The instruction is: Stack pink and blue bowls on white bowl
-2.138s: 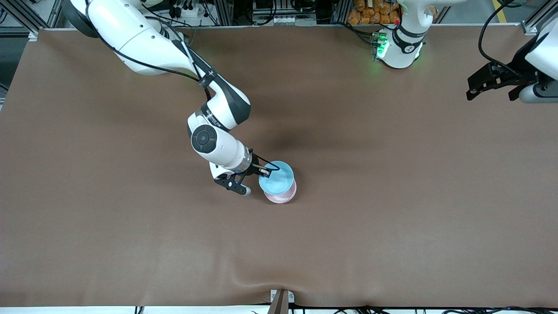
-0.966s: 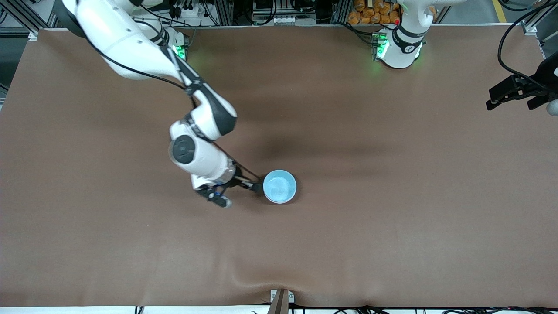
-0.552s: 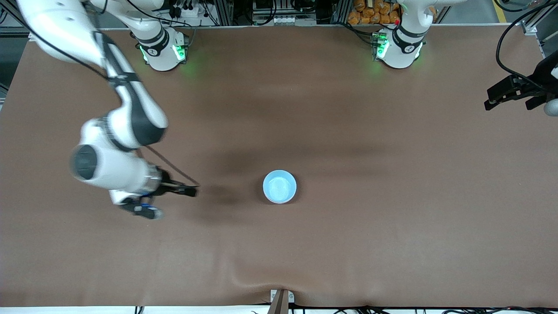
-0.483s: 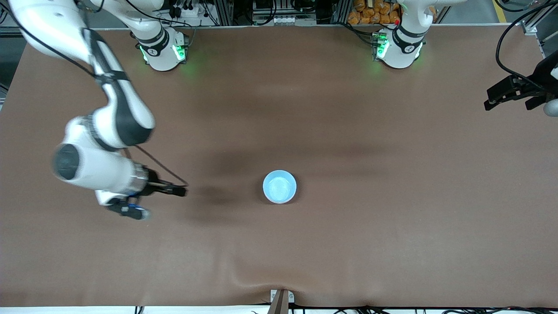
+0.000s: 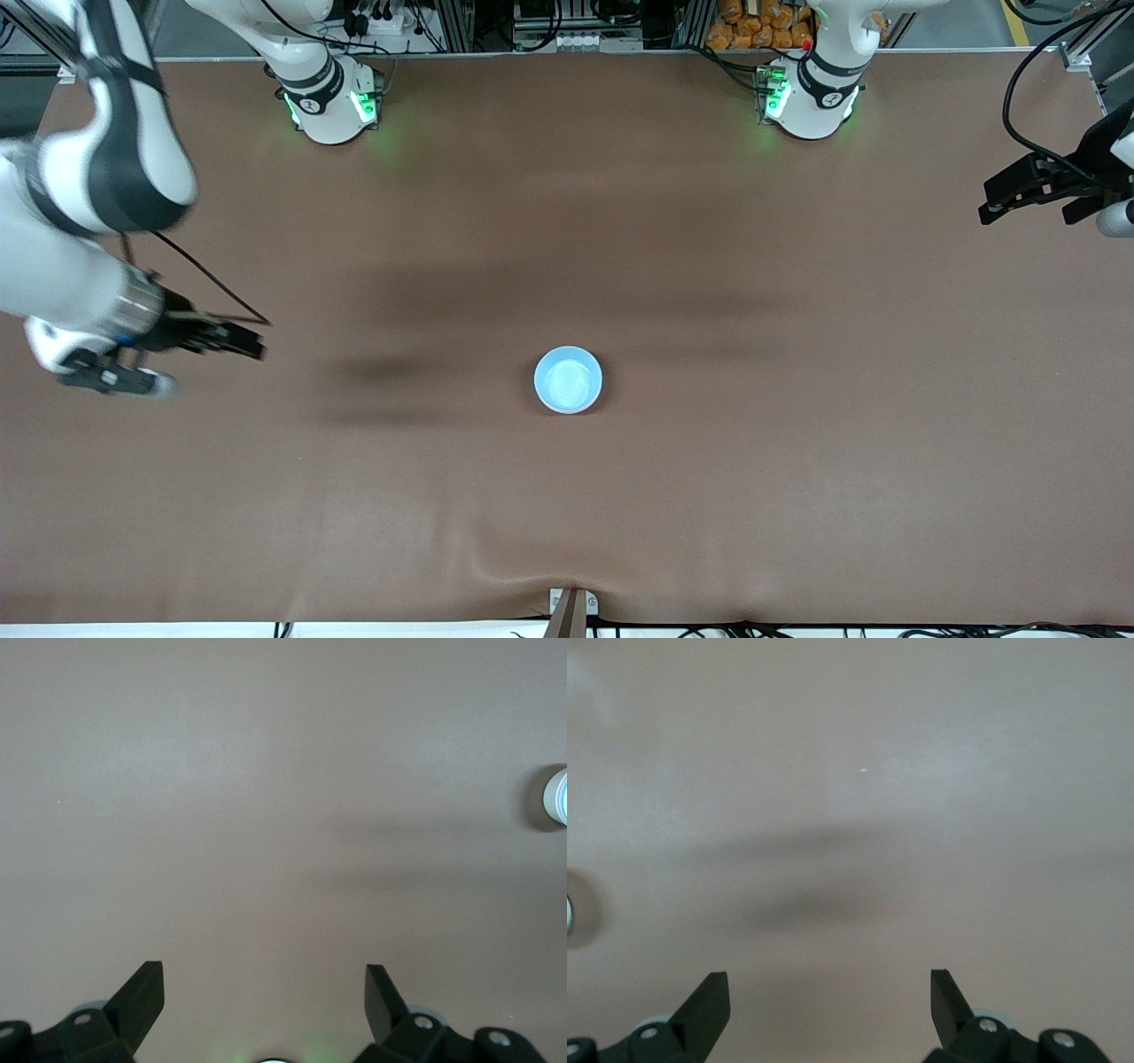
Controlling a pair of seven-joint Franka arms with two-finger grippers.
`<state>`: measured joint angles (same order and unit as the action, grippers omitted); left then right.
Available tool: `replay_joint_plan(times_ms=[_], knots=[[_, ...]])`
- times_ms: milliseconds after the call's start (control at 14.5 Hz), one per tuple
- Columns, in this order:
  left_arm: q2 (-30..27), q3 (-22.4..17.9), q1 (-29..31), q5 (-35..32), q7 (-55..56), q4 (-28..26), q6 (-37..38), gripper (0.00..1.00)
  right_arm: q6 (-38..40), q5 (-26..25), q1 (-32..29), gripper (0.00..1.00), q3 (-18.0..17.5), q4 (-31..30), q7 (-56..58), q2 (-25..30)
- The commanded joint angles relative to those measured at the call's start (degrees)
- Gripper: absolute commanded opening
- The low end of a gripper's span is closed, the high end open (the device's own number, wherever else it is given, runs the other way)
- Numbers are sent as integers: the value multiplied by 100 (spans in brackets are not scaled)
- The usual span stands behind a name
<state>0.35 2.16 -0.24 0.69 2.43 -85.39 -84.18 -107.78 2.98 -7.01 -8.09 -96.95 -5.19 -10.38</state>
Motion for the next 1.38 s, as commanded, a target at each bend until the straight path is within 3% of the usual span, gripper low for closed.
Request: replay_joint_plan(times_ms=[0, 345, 1310], knots=[[44, 13, -2, -33, -23, 66, -20, 100, 343, -17, 358, 100, 614, -281, 614, 562], [61, 13, -11, -33, -32, 101, -20, 100, 1776, -43, 973, 100, 1213, 719, 686, 686], [88, 56, -37, -42, 21, 119, -20, 100, 2498, -246, 965, 100, 1205, 1011, 459, 888]])
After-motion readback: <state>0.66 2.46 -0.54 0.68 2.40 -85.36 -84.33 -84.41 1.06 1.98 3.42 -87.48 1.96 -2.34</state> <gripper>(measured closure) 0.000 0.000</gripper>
